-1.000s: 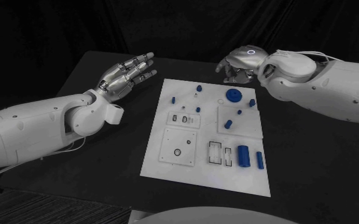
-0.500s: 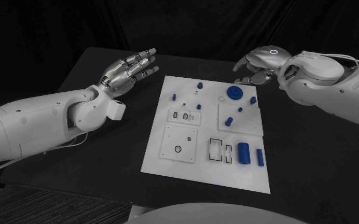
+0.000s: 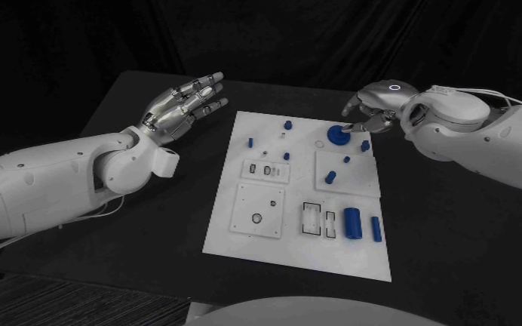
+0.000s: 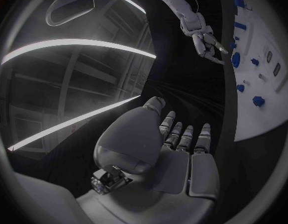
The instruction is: Assemble the parts on the task board
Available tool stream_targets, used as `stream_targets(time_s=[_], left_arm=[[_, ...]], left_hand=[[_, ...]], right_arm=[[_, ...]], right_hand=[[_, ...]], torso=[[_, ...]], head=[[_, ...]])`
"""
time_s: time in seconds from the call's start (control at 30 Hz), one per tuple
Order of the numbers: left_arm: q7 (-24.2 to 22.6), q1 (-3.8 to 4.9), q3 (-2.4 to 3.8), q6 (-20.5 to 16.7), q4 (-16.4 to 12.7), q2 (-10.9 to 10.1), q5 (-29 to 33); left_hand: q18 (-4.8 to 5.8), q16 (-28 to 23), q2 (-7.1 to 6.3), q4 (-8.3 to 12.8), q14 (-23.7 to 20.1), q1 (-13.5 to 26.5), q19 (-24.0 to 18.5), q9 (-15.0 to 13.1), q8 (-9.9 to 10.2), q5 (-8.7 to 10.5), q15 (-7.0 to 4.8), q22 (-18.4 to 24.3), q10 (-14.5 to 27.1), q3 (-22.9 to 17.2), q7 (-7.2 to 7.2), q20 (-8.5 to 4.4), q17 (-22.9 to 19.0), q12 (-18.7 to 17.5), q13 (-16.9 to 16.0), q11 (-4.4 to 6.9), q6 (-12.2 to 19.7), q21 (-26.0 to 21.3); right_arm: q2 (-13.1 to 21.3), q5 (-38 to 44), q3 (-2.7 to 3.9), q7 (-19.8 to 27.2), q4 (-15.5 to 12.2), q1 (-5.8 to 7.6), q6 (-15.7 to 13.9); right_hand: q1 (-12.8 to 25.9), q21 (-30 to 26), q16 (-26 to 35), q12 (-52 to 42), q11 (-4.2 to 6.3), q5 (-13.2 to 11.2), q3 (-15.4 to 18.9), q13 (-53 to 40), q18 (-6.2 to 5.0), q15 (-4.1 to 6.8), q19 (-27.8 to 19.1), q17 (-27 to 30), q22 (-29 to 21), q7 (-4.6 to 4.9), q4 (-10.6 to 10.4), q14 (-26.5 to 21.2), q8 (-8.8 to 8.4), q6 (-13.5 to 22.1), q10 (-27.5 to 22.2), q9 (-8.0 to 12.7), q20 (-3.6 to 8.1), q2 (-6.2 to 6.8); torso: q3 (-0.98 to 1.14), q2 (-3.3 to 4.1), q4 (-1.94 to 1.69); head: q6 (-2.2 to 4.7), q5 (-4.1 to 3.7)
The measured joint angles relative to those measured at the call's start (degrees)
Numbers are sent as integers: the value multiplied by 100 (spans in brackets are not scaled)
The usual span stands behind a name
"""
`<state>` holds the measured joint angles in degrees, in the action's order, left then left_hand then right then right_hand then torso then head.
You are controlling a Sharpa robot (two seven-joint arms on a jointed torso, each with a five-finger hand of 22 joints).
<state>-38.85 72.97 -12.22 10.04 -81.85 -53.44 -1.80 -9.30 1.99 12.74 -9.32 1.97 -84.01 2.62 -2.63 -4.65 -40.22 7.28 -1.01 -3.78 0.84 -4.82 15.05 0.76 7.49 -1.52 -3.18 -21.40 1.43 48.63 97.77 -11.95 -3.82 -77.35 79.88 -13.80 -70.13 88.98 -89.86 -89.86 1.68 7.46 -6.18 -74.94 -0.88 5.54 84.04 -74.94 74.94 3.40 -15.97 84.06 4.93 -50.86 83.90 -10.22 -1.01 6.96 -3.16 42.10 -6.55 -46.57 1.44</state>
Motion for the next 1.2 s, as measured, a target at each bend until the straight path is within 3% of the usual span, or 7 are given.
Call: stream_targets(time_s=[0.4,1.0,1.2], left_arm=[[0,0,0,10,2,0,0],[0,0,-1,23,10,-3,0],[0,0,-1,33,11,0,0]], left_hand=[[0,0,0,0,0,0,0,0,0,0,0,1,0,0,0,0,-1,0,0,0,0,0],[0,0,0,0,21,0,0,0,0,0,21,2,0,0,0,0,-1,0,0,0,0,0],[0,0,0,0,21,0,0,0,0,0,21,2,0,1,0,0,-1,0,0,0,0,0]], right_arm=[[-156,-18,2,-43,196,-118,118],[-357,-26,3,-49,389,-214,226],[-414,-28,4,-57,456,-254,311]], right_hand=[[-245,0,0,0,-56,138,-78,1,-1,0,0,0,-1,21,79,0,1,21,11,-13,0,27],[-371,0,0,0,-55,159,-62,1,-2,-21,0,1,-2,51,191,-21,79,-113,11,-142,-1,36],[-468,0,0,0,-96,186,-67,1,-2,-39,-22,2,-3,49,243,-5,157,-193,10,-219,-22,26]], torso=[[-15,-12,-16],[-12,-15,-16],[-12,-15,-17]], head=[[21,-32],[66,-2],[49,16]])
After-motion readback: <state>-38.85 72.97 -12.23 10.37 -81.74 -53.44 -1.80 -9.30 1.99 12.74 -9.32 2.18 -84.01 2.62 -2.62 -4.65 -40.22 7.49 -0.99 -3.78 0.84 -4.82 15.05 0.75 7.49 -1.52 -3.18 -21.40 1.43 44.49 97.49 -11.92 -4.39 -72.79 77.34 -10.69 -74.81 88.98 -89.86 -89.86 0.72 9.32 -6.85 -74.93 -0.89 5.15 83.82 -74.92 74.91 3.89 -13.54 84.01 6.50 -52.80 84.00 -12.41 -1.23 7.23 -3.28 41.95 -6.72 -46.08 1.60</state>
